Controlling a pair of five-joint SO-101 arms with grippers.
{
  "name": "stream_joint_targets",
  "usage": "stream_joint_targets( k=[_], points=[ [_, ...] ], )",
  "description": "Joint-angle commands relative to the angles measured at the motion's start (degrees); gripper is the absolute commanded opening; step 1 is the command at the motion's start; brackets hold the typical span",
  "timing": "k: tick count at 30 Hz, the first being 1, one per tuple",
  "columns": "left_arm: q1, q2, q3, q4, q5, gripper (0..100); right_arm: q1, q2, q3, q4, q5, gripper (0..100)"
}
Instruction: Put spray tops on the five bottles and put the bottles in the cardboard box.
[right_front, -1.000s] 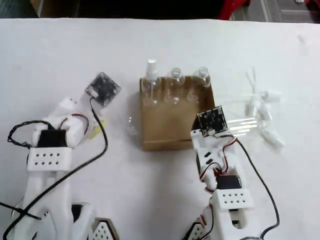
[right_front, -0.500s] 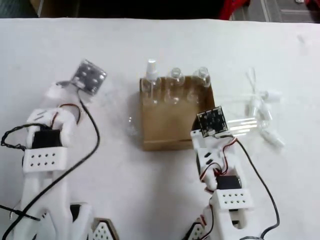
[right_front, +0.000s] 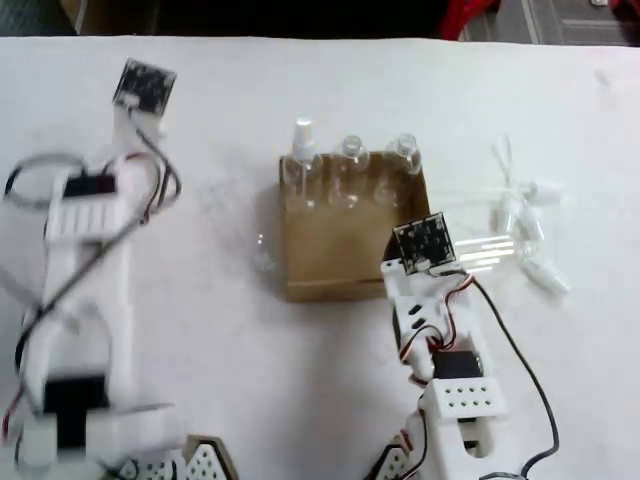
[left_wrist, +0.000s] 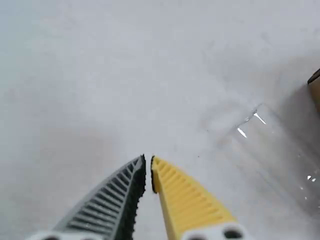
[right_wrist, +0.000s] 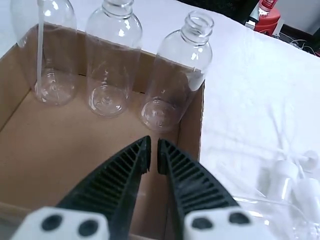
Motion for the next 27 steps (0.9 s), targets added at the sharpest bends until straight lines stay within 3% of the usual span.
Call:
stream_joint_targets(
  k=[1, 12, 17, 22, 27],
  points=[
    [4.8, 14.9, -25.1, 14.6, 4.8, 2, -0.1, 0.1, -0.3, -1.2, 0.8, 1.8],
    [13.0, 38.6, -52.6, 17.1, 6.2, 2, -0.1, 0.1, 0.4, -3.3, 0.8, 1.8],
    [16.4, 45.0, -57.0, 17.1, 6.2, 2, -0.1, 0.1, 0.4, -3.5, 0.8, 1.8],
    [14.9, 48.9, -58.9, 17.6, 6.2, 2, 0.0, 0.1, 0.4, -3.5, 0.8, 1.8],
    [12.4, 50.9, -59.3, 24.5, 6.3, 2, 0.0, 0.1, 0.4, -3.5, 0.8, 1.8]
  ],
)
